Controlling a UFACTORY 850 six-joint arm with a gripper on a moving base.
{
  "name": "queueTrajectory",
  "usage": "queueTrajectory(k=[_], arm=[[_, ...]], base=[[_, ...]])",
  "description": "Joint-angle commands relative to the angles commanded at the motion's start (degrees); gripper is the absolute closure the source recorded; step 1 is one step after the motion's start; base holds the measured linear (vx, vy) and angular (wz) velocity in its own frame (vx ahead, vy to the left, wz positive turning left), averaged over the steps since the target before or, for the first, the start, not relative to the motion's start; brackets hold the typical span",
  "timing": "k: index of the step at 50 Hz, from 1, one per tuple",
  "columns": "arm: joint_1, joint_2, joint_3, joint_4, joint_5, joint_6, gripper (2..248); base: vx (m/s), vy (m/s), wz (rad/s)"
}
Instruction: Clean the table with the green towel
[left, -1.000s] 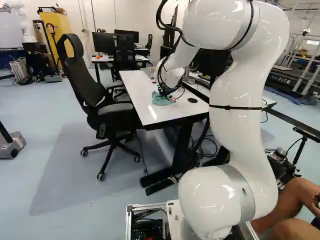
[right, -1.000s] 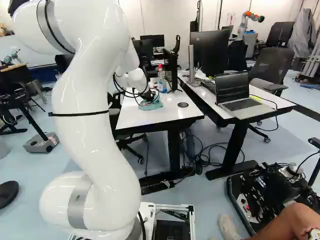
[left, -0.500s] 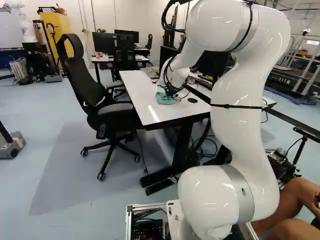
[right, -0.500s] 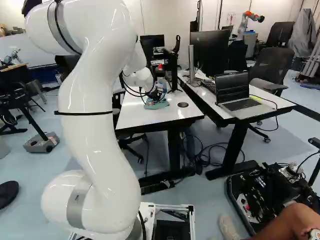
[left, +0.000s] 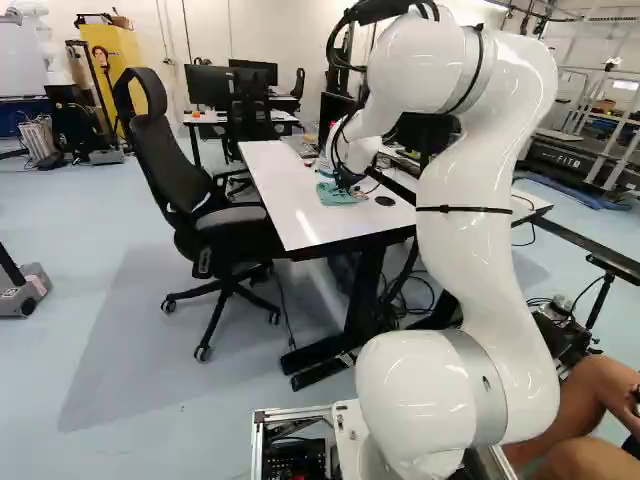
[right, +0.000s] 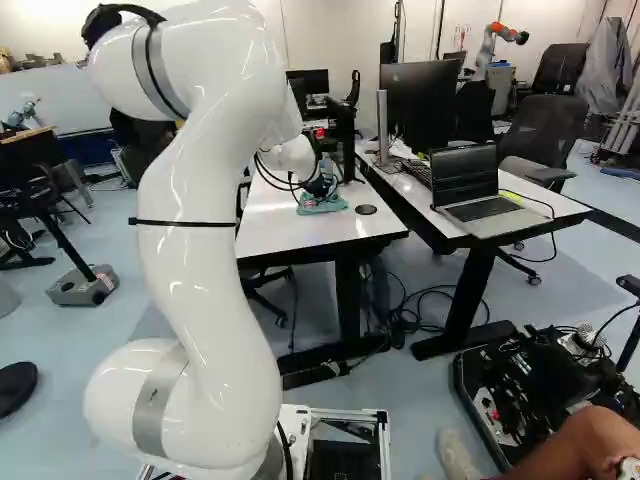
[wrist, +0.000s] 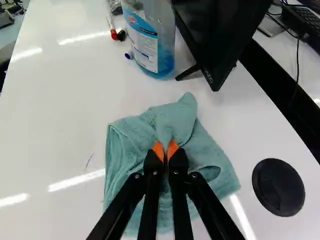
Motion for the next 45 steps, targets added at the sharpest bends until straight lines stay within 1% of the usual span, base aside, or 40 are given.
queueTrajectory(k=[11, 26, 34, 45], arm=[[1.0, -2.4, -3.2, 0.0, 0.0, 0.0, 222], [2.7, -4.9, -6.7, 0.0, 0.0, 0.0, 222], [3.8, -5.7, -7.8, 0.0, 0.0, 0.0, 222], [5.4, -5.9, -8.0, 0.0, 0.0, 0.0, 222]], base=[[0.000, 0.000, 0.000], [0.000, 0.000, 0.000], [0.000, 0.000, 0.000], [0.000, 0.000, 0.000]])
